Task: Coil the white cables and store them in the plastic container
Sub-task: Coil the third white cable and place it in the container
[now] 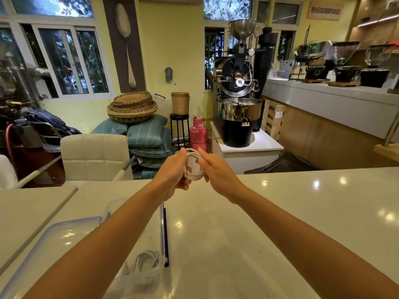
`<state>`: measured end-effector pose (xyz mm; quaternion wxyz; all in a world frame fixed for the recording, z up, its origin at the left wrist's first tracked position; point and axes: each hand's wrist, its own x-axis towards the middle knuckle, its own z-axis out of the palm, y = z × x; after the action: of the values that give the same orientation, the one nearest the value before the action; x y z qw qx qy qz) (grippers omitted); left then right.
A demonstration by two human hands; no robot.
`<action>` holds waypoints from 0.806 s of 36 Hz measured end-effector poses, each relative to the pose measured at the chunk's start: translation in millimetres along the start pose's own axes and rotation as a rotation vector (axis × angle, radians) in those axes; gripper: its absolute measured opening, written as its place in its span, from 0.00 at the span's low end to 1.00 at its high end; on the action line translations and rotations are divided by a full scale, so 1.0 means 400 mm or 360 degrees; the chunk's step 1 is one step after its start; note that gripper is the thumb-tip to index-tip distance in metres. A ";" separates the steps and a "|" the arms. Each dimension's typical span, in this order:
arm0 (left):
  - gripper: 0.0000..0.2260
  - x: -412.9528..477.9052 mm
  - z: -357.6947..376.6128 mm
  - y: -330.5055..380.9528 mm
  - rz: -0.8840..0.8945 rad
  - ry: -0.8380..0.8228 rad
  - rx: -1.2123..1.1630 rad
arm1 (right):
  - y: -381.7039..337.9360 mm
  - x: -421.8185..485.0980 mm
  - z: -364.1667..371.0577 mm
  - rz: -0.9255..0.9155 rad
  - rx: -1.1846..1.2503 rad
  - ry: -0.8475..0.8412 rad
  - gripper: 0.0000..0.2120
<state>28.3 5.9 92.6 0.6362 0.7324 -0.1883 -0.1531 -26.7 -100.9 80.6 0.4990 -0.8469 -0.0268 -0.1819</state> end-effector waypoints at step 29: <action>0.22 0.002 -0.063 -0.042 -0.0249 0.0091 0.0169 | 0.033 -0.007 0.066 0.0135 0.0571 -0.0175 0.24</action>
<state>41.9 29.6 79.5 0.5876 0.7816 -0.1202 -0.1713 -18.8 -84.7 57.1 0.6469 -0.7534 -0.0502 -0.1064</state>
